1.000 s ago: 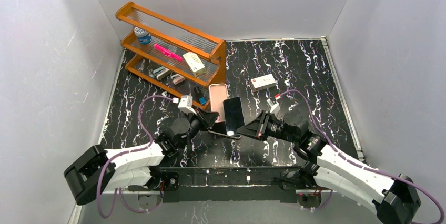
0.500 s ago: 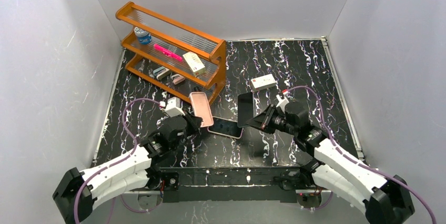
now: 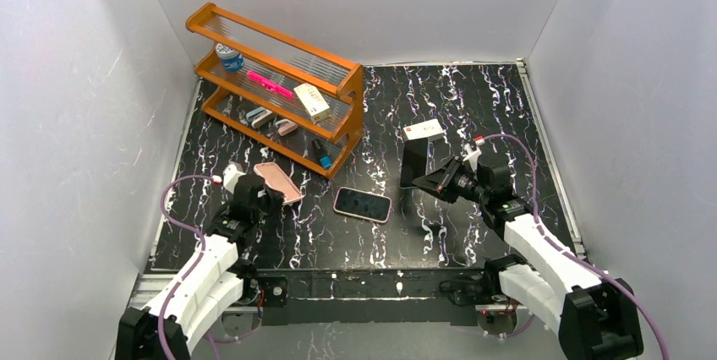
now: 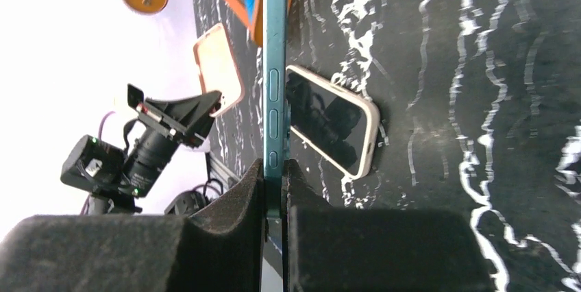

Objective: Take the phone out of the phone case
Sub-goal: Place the phone case at the center of the board, then place the phone at the center of the board, then pick up the phone at the center of the board.

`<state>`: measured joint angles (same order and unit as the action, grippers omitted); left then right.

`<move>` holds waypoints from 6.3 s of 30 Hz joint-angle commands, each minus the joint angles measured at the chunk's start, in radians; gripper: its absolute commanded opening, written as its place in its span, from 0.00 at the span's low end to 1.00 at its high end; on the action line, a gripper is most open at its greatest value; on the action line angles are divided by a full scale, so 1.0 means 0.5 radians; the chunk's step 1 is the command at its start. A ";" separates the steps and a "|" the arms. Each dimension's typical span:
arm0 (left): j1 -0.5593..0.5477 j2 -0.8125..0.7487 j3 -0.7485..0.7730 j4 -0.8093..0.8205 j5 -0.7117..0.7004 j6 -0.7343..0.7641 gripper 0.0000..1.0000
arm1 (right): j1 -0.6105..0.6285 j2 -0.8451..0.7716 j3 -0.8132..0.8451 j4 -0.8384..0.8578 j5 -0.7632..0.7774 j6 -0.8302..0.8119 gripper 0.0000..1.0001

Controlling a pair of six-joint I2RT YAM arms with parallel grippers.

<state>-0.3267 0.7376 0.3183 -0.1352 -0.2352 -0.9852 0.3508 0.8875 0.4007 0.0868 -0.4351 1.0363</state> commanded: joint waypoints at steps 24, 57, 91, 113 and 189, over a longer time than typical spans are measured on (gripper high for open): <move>0.143 -0.012 0.063 -0.433 -0.112 -0.057 0.93 | -0.515 0.802 -0.019 0.492 -0.169 -0.271 0.03; 0.143 0.103 0.445 -0.420 0.671 0.424 0.98 | -0.519 0.043 -0.120 -0.426 0.030 -0.814 0.99; 0.142 -0.472 0.714 -0.592 0.339 1.127 0.98 | 0.993 1.413 1.170 -0.751 0.354 -2.560 0.99; 0.141 -0.489 0.676 -0.548 0.404 1.117 0.98 | 1.143 1.823 1.459 -1.031 0.403 -2.809 0.99; -0.918 0.744 -0.144 1.405 0.567 -0.470 0.54 | 1.376 0.927 0.339 0.770 0.807 -0.914 0.01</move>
<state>-0.7731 1.0931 0.2111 0.5060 0.0292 -1.2125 1.0348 1.3796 0.5495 0.3527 -0.0509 0.6033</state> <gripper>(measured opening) 0.584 0.809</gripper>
